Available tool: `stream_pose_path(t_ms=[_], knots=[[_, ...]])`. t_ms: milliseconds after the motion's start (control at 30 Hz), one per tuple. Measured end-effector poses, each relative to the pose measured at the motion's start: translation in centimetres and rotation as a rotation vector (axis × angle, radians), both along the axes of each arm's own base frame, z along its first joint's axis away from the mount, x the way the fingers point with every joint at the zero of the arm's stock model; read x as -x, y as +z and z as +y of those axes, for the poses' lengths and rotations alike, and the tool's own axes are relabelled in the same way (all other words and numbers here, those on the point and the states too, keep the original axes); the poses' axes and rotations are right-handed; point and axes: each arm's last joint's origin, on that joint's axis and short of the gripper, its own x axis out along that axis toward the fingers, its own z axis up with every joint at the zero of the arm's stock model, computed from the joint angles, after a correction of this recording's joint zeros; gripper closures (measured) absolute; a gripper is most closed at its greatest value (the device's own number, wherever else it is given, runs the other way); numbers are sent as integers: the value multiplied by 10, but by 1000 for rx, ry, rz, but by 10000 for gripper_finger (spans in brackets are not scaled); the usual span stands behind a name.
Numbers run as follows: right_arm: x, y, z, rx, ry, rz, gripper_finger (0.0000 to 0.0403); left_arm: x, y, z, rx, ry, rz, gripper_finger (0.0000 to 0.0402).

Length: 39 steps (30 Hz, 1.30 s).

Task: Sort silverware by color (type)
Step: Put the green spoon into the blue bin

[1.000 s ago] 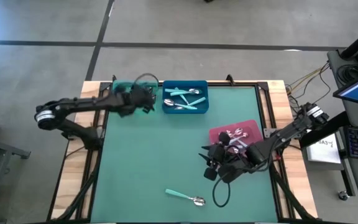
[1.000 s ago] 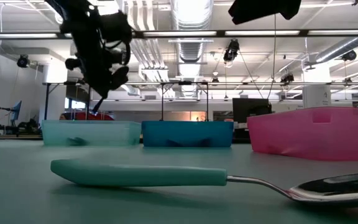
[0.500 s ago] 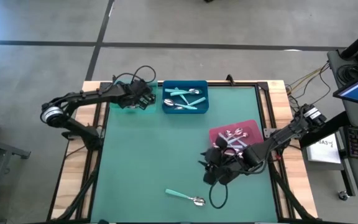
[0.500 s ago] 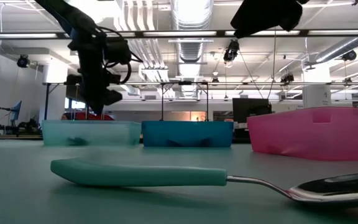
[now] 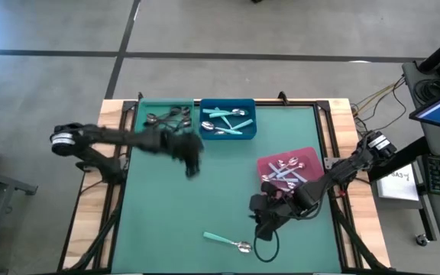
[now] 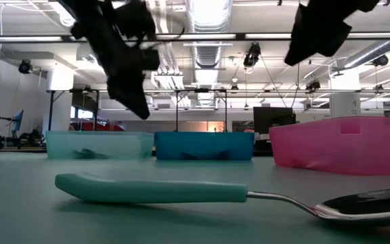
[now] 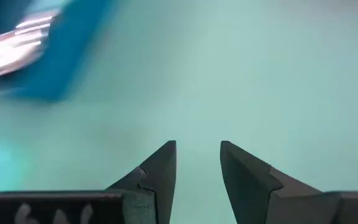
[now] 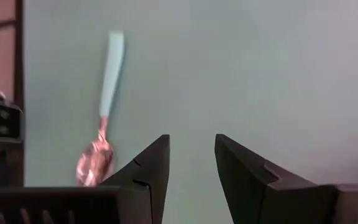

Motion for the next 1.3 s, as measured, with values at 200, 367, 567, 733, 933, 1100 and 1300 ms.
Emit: stream_pose_path(t_ms=[200, 367, 567, 733, 933, 1100, 1300], knots=[[4, -7, -2, 27, 12, 82, 286, -3, 4, -126, -59, -420, -84, 295], [5, -9, -2, 36, 12, 97, 282, 12, 0, -203, -68, -599, -211, 295], [5, -9, -2, 39, 12, 103, 284, -1, -23, -236, -21, -627, -273, 295], [6, -10, -3, 36, 3, 109, 277, -19, -42, -245, -13, -618, -220, 295], [7, -11, -3, 15, -8, 133, 266, -37, -58, -258, 12, -647, -173, 295], [7, -11, -3, 16, -8, 138, 269, -50, -69, -262, -75, -675, -113, 295], [7, -11, -3, 17, -7, 139, 275, -62, -90, -262, -120, -676, 28, 295]])
